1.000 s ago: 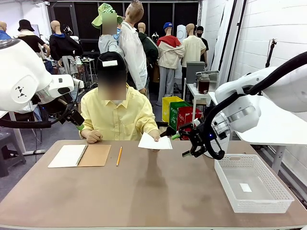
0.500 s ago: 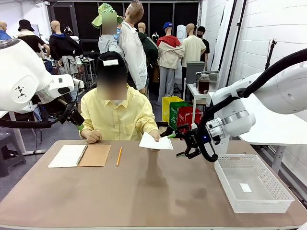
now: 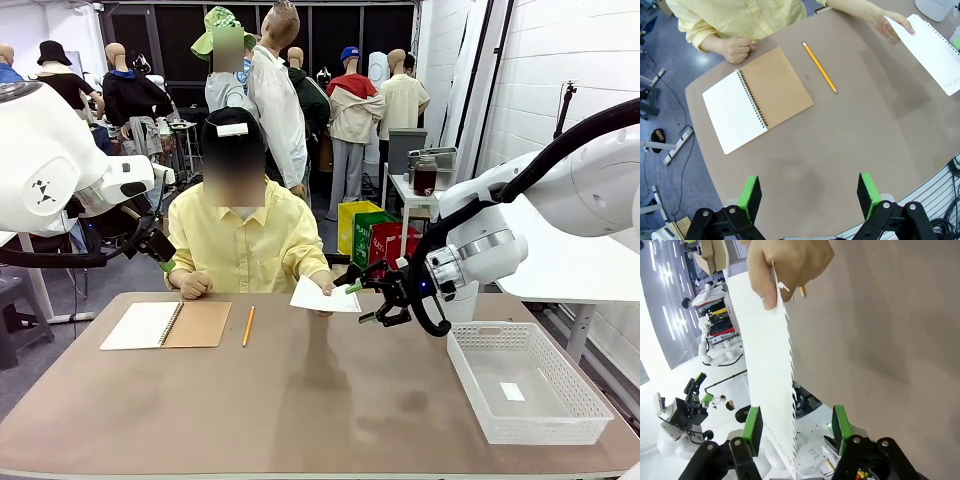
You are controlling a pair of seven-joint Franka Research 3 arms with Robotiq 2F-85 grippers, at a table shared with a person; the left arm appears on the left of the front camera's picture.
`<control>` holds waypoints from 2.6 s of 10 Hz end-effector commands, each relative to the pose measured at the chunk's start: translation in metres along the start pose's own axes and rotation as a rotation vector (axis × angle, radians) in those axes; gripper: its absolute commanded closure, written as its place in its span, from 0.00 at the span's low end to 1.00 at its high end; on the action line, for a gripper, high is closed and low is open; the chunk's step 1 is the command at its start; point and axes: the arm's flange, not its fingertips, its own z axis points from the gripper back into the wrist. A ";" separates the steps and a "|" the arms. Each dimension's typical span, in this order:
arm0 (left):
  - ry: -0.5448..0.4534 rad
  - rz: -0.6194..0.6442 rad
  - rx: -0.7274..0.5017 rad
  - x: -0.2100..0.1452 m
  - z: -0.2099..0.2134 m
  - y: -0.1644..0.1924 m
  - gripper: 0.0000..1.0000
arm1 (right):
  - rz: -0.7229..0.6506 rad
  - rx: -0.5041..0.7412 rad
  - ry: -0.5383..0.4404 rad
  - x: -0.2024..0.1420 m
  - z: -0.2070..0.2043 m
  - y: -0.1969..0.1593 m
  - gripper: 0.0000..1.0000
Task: Sort the paper based on its condition.
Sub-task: If a person hands you a paper, place it in the Organizing basket , and if it's crumpled, put it in the Trash can.
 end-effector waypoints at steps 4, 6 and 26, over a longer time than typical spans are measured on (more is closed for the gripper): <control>0.000 -0.003 0.004 0.000 0.001 0.001 0.00 | -0.049 0.047 0.005 0.008 -0.007 0.009 1.00; 0.000 -0.003 0.004 0.000 0.001 0.001 0.00 | -0.054 0.053 -0.005 0.009 -0.010 0.010 1.00; 0.000 -0.003 0.004 0.000 0.001 0.001 0.00 | 0.521 -0.613 -0.141 -0.066 0.225 -0.027 1.00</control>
